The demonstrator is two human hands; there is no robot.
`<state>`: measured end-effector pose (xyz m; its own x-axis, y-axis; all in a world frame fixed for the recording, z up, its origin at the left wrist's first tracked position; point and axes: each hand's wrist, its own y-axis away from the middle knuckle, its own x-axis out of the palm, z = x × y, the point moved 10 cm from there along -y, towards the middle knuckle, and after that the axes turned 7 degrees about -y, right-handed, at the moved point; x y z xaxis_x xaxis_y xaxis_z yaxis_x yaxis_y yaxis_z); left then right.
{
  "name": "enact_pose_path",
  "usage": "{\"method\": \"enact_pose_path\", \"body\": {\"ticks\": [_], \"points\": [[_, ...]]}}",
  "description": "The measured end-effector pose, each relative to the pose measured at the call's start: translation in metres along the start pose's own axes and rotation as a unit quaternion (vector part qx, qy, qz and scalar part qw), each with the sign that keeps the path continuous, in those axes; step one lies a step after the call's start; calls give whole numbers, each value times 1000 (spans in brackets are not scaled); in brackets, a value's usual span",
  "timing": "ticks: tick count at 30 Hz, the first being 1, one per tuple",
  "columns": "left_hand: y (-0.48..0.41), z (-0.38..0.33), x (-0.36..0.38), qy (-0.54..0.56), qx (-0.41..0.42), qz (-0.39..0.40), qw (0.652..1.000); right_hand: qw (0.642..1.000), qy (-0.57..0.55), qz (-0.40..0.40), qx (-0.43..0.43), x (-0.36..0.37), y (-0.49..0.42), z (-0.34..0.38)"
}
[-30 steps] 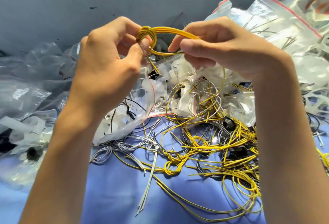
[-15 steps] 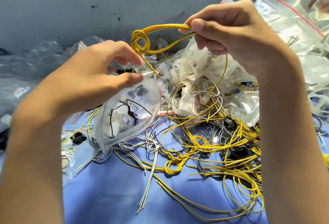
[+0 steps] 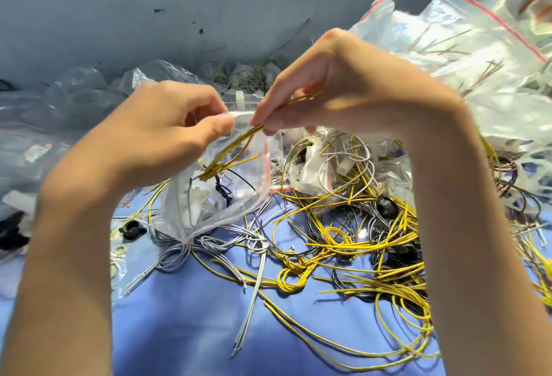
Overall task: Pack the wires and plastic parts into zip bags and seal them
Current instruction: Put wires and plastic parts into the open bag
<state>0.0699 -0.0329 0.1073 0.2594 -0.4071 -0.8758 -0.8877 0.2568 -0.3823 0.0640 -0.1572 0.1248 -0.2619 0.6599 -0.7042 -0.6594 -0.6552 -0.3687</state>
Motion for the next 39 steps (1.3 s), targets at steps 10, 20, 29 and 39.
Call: {"method": "enact_pose_path", "body": {"ticks": [10,20,29,39], "points": [[-1,-2,-22,13,-35,-128,991,985,103,134,47,70,-19,-2],[3,8,-33,55,-70,-182,979,968,202,147,15,95,-29,5],[1,16,-31,82,-75,-175,978,955,220,186,71,90,-19,-6],[2,16,-31,82,-74,-172,979,977,183,101,-49,101,-32,31]]}}
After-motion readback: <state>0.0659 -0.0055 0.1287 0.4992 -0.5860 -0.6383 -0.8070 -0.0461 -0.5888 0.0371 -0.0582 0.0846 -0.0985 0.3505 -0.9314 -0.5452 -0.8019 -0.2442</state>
